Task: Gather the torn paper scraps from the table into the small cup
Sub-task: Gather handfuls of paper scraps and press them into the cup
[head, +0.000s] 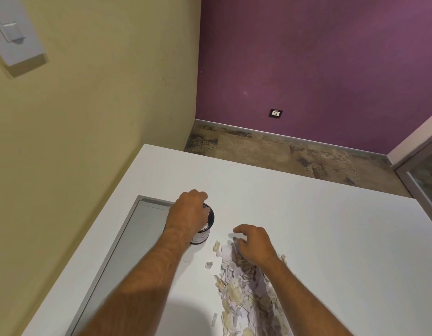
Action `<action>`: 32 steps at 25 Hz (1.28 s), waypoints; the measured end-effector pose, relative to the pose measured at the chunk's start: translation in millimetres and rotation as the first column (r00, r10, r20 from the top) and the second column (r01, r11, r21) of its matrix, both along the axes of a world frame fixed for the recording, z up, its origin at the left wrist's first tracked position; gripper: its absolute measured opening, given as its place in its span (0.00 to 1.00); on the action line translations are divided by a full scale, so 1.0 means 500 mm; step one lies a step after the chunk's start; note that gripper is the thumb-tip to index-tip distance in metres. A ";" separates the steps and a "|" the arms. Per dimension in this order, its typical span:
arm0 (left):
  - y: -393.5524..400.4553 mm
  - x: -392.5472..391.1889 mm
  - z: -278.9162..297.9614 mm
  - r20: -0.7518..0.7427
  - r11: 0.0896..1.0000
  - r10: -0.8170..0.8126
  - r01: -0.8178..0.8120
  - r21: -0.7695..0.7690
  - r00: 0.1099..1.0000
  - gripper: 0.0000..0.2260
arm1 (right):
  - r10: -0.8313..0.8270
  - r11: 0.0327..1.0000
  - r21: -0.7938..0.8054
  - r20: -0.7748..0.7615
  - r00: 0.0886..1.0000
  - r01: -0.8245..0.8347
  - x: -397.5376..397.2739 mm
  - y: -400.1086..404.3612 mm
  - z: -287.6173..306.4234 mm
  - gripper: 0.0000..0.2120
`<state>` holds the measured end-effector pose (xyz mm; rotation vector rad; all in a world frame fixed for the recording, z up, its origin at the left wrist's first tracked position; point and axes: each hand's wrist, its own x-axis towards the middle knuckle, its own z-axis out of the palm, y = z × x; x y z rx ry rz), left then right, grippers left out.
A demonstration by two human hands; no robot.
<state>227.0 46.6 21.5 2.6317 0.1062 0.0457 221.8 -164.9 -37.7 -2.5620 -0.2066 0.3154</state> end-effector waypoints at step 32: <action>-0.076 -0.225 -0.130 -0.173 0.905 0.005 -0.078 -0.419 0.985 0.14 | -0.157 0.963 0.214 -0.055 0.986 0.165 -0.024 -0.008 0.036 0.15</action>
